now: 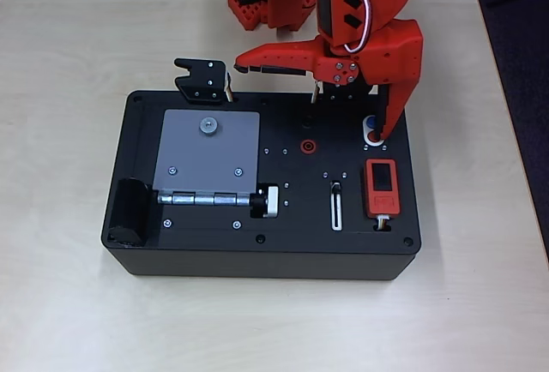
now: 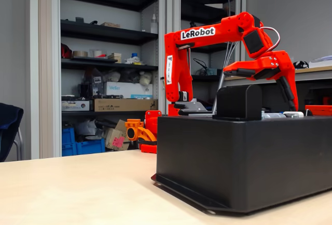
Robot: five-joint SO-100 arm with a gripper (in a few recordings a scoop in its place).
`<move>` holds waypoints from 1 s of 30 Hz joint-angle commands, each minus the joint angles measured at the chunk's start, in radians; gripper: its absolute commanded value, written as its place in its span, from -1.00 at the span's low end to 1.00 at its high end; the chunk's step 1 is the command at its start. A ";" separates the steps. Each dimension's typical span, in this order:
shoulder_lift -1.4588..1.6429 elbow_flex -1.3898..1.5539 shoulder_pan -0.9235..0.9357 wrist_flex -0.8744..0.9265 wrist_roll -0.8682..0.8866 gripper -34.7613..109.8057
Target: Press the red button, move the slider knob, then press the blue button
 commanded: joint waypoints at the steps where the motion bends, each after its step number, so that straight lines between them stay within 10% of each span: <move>1: 0.015 -0.052 -0.009 0.046 -0.009 0.92; 21: -0.005 -0.247 0.040 0.092 -0.117 0.87; 30: -0.003 -0.264 0.084 0.127 -0.163 0.32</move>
